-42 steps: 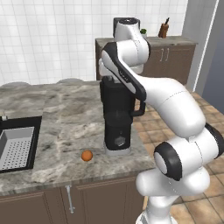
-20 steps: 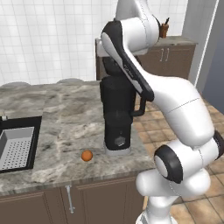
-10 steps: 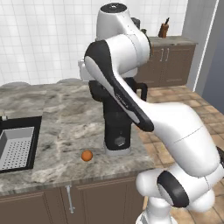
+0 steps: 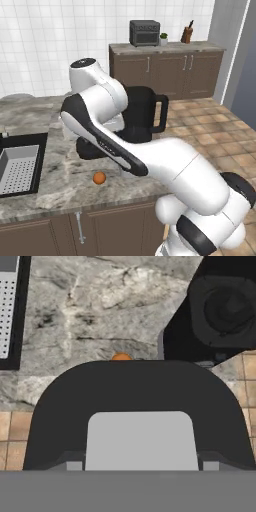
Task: Open the blender lid, put the tangerine in the blender, close the lid, and start the blender.
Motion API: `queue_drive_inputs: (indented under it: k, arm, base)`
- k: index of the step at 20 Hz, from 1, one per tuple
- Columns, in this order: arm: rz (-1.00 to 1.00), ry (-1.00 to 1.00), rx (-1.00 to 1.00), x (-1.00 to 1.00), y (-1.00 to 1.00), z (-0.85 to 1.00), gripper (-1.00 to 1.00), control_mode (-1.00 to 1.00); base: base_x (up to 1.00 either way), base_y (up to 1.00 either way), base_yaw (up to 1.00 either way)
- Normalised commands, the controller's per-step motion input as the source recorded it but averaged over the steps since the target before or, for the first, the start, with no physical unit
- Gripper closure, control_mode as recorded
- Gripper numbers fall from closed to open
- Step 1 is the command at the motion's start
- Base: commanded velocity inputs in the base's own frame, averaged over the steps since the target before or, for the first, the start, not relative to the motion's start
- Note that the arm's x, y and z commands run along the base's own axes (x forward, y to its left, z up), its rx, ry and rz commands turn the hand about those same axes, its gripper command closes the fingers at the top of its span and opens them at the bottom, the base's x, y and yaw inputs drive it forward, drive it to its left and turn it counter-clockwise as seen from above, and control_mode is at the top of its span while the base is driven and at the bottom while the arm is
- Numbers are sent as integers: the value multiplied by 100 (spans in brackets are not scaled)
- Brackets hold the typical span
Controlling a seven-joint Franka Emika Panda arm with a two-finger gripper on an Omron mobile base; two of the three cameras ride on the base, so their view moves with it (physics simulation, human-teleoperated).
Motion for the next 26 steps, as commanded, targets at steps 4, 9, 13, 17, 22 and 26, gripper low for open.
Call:
queue_drive_inputs:
  k: [4, 9, 13, 17, 22, 26]
  arm:
    - [-4, 13, -20, 34, 87, -79, 100, -100]
    - [-3, 9, -14, 41, 55, -61, 100, -100]
    - [-9, -2, -1, 27, 32, -56, 100, -100]
    - [-11, -11, 0, 25, 24, -52, 100, -100]
    - [-14, -15, 1, 16, 8, -36, 100, -100]
    - [-16, -6, 0, 11, 18, -37, 100, -100]
  base:
    - [0, 0, 0]
    - [0, 0, 0]
    - [0, 0, 0]
    - [0, 0, 0]
    - [0, 0, 0]
    - [0, 0, 0]
